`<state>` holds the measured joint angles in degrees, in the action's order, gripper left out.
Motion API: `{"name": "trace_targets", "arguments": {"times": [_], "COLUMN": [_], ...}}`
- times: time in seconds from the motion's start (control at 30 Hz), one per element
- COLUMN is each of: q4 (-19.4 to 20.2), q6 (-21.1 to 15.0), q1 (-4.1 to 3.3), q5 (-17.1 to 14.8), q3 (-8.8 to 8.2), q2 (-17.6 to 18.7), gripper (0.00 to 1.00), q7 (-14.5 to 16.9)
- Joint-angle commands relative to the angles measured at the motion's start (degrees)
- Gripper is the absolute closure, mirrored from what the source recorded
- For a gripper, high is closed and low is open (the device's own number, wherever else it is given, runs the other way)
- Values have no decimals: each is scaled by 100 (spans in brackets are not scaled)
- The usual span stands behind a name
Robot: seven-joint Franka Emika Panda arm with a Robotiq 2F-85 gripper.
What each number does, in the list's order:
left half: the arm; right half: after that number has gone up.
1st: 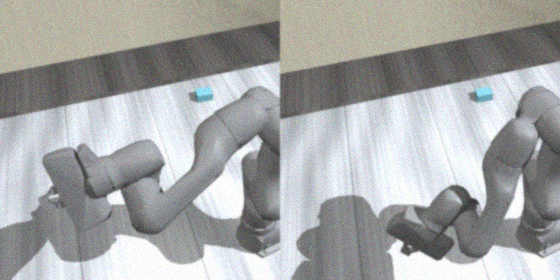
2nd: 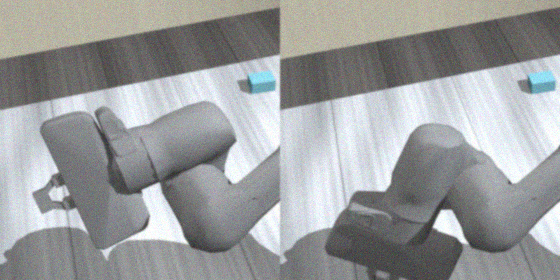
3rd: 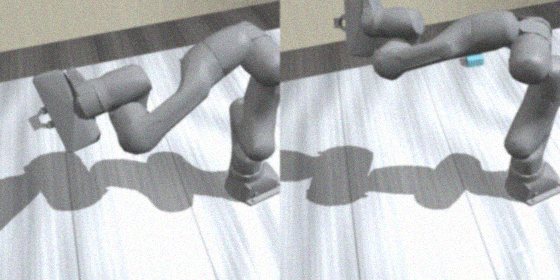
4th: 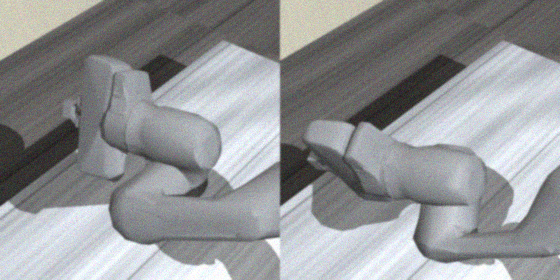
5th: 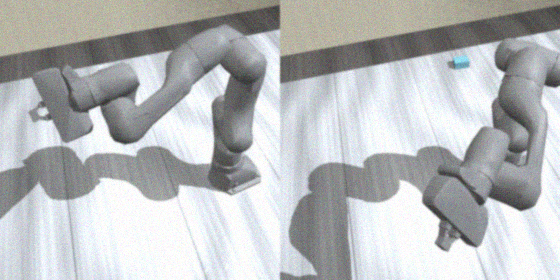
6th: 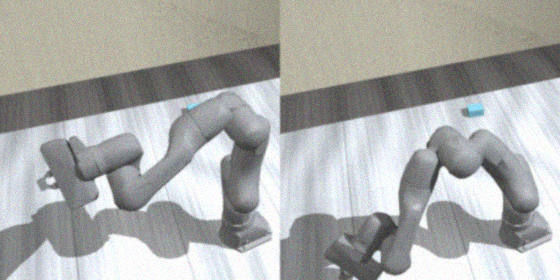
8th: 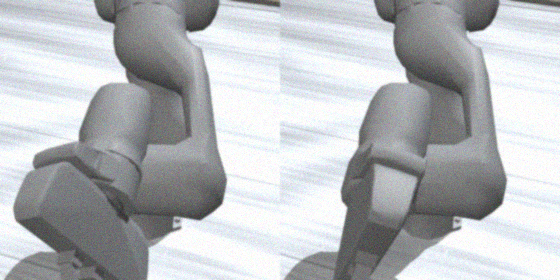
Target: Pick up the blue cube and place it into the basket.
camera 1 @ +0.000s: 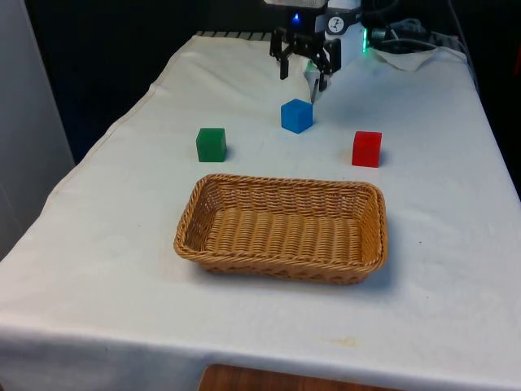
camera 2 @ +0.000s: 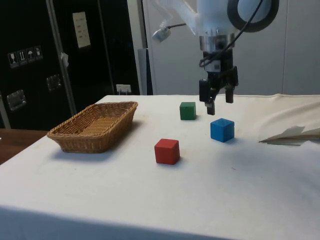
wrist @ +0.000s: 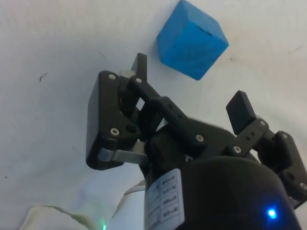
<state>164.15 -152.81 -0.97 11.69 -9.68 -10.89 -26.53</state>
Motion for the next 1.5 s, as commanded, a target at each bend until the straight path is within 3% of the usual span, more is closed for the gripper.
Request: {"name": "trace_targets", "arguments": {"times": [0.0,0.23,0.27,0.3,0.57,0.6,0.63,0.87,0.9,1.1,1.23,1.47], "q4": [11,57,52,63,69,86,69,40,52,-6,-34,-57], "q6": [-132,-596,-510,-659,-1169,-1077,-1192,-1261,-1180,-1266,-1180,-1387], "q1": [23,46,6,46,63,6,69,63,34,57,46,34], "q5": [40,92,0,103,160,0,143,40,0,0,0,-46], "q3": [6,17,0,17,-6,0,-17,-195,-183,-355,-372,-361], "q2": [57,344,338,384,762,722,791,940,894,1054,1071,1283], "gripper": [0,0,0,0,0,0,0,0,0,0,0,0], "q7": [-63,-115,-29,-120,-138,-34,-109,143,138,321,327,332]}}
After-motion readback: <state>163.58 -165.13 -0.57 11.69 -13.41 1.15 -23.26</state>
